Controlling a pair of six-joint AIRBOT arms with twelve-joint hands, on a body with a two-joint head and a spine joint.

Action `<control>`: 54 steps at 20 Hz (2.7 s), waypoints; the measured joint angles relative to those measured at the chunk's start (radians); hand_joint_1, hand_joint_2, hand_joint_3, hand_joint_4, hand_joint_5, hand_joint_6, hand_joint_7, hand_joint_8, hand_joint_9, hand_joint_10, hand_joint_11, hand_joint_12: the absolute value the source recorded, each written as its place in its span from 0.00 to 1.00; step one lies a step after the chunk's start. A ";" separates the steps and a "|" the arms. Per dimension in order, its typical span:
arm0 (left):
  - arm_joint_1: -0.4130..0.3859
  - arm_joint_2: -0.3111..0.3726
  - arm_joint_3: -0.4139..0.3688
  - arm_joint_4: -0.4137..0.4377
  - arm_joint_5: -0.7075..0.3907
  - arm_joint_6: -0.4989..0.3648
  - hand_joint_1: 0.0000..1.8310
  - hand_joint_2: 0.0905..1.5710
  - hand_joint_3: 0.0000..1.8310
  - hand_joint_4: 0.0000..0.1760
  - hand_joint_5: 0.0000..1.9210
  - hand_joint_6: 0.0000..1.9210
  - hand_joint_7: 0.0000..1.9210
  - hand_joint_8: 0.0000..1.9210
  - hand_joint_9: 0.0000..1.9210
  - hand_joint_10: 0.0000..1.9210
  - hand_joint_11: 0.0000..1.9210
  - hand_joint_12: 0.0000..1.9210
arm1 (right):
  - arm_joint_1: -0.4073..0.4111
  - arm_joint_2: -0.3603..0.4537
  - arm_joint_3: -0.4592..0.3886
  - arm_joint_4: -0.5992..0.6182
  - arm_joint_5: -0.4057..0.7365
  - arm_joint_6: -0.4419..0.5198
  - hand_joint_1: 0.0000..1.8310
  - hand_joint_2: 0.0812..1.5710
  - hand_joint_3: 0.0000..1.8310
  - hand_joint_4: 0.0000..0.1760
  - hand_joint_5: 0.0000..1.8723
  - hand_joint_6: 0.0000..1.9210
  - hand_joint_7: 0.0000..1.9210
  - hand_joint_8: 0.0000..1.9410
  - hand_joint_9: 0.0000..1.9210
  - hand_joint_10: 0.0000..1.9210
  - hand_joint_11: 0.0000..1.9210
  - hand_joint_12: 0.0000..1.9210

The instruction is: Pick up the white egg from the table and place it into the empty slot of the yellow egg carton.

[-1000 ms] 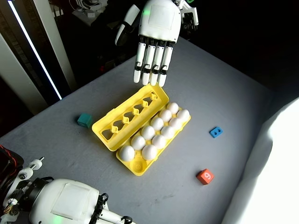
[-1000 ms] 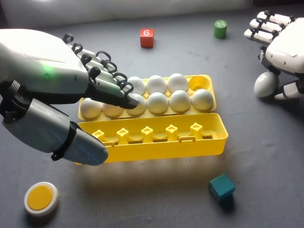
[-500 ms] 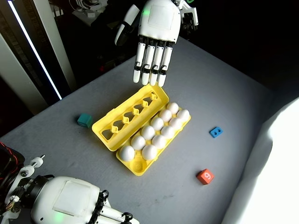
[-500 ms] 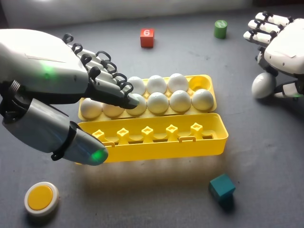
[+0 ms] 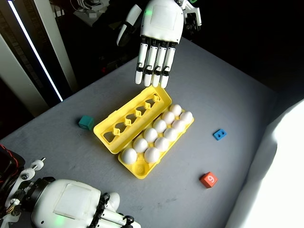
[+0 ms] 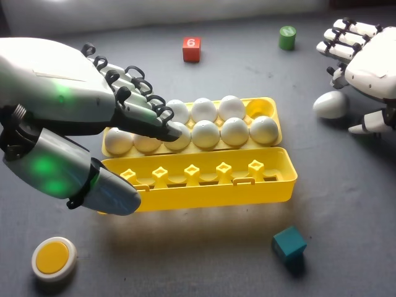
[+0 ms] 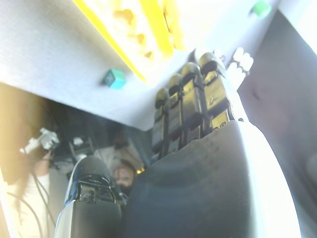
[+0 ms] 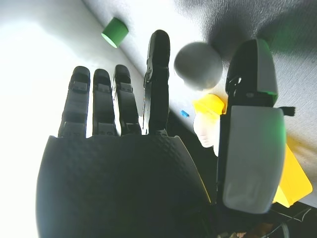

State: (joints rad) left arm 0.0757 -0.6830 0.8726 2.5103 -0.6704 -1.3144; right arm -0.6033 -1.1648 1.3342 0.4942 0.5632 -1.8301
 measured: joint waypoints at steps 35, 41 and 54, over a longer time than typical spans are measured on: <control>0.000 0.000 0.006 0.006 0.000 0.000 0.00 0.74 0.00 0.00 0.12 0.00 0.12 0.00 0.10 0.00 0.00 0.17 | 0.036 -0.051 0.002 0.002 0.015 -0.015 0.58 0.67 0.00 0.65 0.57 0.45 0.02 0.00 0.00 0.00 0.00 0.00; 0.000 0.000 0.006 0.006 0.000 0.000 0.00 0.74 0.00 0.00 0.11 0.00 0.11 0.00 0.09 0.00 0.00 0.16 | 0.035 -0.051 0.002 0.003 0.015 -0.015 0.57 0.68 0.00 0.77 0.54 0.50 0.03 0.00 0.00 0.00 0.00 0.00; 0.000 0.000 0.006 0.006 0.000 0.000 0.00 0.75 0.00 0.00 0.12 0.00 0.12 0.00 0.09 0.00 0.00 0.16 | 0.132 -0.051 -0.049 0.063 0.029 0.069 0.56 0.68 0.00 1.00 0.54 0.51 0.02 0.00 0.00 0.00 0.00 0.00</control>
State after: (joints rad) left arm 0.0757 -0.6830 0.8783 2.5164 -0.6704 -1.3144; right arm -0.4709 -1.2156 1.2854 0.5571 0.5926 -1.7615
